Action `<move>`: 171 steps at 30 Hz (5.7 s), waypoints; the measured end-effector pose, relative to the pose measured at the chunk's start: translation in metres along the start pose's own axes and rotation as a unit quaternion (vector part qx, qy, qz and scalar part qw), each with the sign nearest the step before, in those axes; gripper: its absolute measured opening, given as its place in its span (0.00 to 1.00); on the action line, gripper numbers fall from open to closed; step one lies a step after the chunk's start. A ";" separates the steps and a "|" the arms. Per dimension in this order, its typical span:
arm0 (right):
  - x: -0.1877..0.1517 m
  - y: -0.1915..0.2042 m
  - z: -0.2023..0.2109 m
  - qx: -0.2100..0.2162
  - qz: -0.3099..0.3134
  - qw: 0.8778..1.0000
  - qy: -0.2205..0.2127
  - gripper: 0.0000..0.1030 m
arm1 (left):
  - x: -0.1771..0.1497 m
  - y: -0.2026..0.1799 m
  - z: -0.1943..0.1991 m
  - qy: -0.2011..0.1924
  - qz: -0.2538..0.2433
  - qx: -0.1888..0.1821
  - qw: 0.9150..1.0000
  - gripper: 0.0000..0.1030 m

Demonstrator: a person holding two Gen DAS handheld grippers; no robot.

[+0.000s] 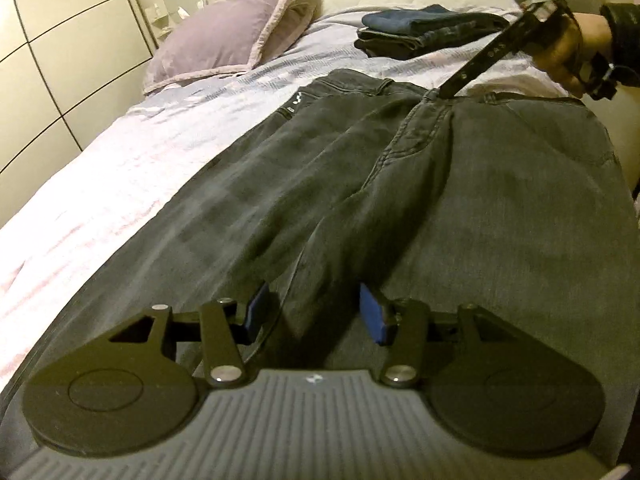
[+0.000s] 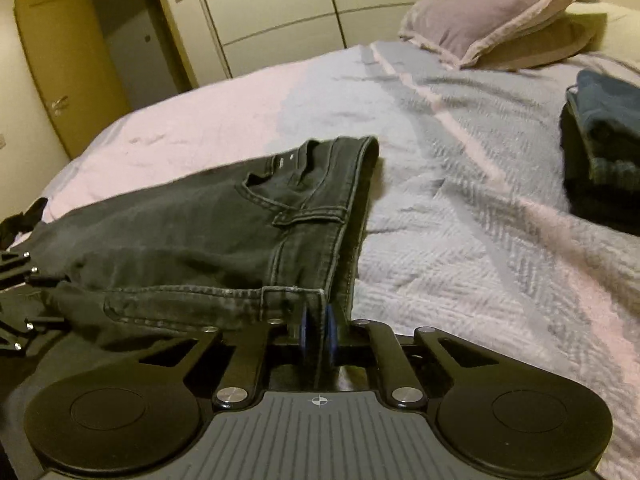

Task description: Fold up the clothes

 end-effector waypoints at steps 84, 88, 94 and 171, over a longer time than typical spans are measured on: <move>-0.128 0.260 -0.002 -0.022 0.187 0.978 0.088 0.67 | -0.246 0.084 0.280 0.166 0.067 0.261 0.949 0.50; -0.118 0.268 -0.006 -0.025 0.203 0.974 0.097 0.67 | -0.229 0.085 0.270 0.152 0.050 0.251 0.955 0.50; -0.102 0.266 -0.010 -0.034 0.192 0.969 0.151 0.67 | -0.196 0.092 0.254 0.131 0.048 0.226 0.964 0.50; -0.124 0.269 0.014 -0.061 0.255 0.954 0.142 0.68 | -0.261 0.072 0.255 0.192 -0.151 0.223 0.944 0.55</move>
Point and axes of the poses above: each gripper's, at about its wrist camera, not at the fingertips, and z roughly against the way its jaws point, y to its left, x to its top, the point moved 2 cm from there along -z, roughly the way its jaws point, and after that the axes turned 9 degrees about x, right-handed, at the moved point
